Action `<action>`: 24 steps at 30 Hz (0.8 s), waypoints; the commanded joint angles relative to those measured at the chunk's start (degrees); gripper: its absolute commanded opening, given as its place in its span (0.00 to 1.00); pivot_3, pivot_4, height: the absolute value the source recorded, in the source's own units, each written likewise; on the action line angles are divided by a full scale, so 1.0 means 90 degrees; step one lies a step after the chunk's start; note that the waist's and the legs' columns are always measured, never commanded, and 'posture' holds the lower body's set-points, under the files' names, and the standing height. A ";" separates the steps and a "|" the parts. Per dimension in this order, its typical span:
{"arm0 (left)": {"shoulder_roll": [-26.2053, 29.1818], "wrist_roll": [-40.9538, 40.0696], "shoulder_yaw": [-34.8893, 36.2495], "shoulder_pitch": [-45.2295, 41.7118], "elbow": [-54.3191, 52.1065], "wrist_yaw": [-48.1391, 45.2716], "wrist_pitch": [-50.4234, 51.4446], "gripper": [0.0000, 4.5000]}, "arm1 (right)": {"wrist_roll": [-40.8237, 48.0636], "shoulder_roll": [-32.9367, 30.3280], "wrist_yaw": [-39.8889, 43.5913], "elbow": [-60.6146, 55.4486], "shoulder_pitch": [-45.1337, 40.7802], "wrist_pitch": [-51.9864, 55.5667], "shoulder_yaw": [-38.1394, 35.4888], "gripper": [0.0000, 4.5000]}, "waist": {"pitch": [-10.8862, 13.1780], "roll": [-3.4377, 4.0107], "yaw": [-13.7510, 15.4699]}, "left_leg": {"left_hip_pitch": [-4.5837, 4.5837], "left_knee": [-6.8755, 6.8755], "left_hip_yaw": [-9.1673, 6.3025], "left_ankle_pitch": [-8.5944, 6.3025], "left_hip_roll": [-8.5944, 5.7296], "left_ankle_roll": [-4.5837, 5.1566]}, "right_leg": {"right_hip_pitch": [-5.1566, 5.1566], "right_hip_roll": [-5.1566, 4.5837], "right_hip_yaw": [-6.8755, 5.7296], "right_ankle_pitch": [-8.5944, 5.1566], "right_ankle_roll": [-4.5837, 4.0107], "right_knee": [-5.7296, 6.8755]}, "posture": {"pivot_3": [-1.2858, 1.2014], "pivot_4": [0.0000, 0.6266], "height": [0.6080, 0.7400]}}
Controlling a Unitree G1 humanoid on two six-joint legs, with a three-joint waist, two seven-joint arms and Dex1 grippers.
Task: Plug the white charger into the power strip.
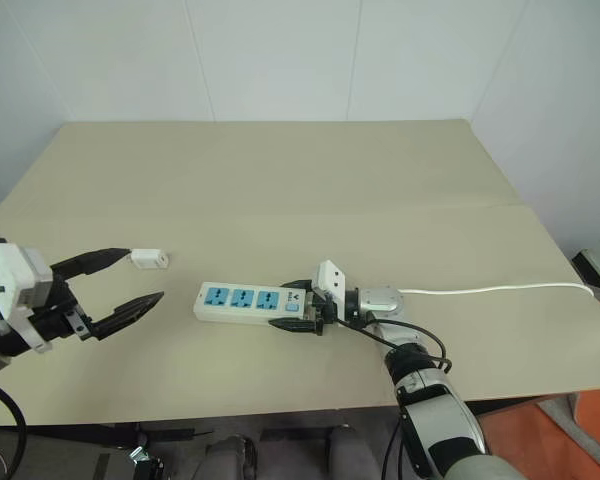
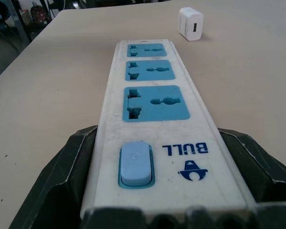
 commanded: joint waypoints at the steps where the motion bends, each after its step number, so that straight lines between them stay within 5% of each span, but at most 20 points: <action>1: 0.0348 0.0297 -0.0177 -0.0313 0.0320 -0.0115 -0.0257 1.00 | -0.0128 0.0096 0.0031 0.0185 -0.0097 -0.0200 0.0089 0.76 | 0.0000 0.0000 0.0001 | 0.0002 0.0000 0.0000 0.0000 -0.0001 0.0000 | 0.0002 0.0001 0.0000 0.0000 0.0000 0.0001 | 0.52 0.24 1.00; 6: 0.1409 0.1215 -0.0963 -0.1341 0.1802 -0.0660 -0.0743 1.00 | -0.0217 0.0164 0.0098 0.0453 -0.0244 -0.0399 0.0111 0.76 | 0.0001 0.0001 0.0002 | 0.0020 -0.0010 -0.0001 0.0001 -0.0004 -0.0001 | 0.0005 0.0010 0.0013 0.0000 0.0000 0.0003 | 0.52 0.24 1.00; 11: 0.2505 0.2957 -0.2947 -0.3541 0.4097 -0.1554 -0.1891 1.00 | -0.0352 0.0225 0.0196 0.0760 -0.0397 -0.0633 0.0180 0.76 | 0.0004 0.0003 -0.0006 | 0.0028 -0.0028 -0.0002 0.0003 -0.0006 -0.0004 | -0.0002 0.0024 0.0030 0.0000 -0.0002 0.0001 | 0.52 0.24 1.00; 17: 0.2040 0.5146 -0.5140 -0.6661 0.7101 -0.2598 -0.3675 1.00 | -0.0432 0.0322 0.0169 0.0962 -0.0466 -0.0793 0.0191 0.76 | 0.0004 0.0003 -0.0001 | 0.0022 -0.0031 0.0000 0.0004 -0.0006 -0.0005 | -0.0012 0.0035 0.0039 0.0001 -0.0004 0.0006 | 0.52 0.24 1.00; 24: 0.0851 0.6598 -0.6432 -0.8854 0.9909 -0.3032 -0.5009 1.00 | -0.0491 0.0366 0.0052 0.0911 -0.0392 -0.0772 0.0205 0.76 | 0.0005 0.0001 -0.0007 | 0.0019 -0.0028 0.0001 0.0004 -0.0005 -0.0004 | -0.0026 0.0040 0.0051 -0.0006 0.0007 0.0028 | 0.52 0.24 1.00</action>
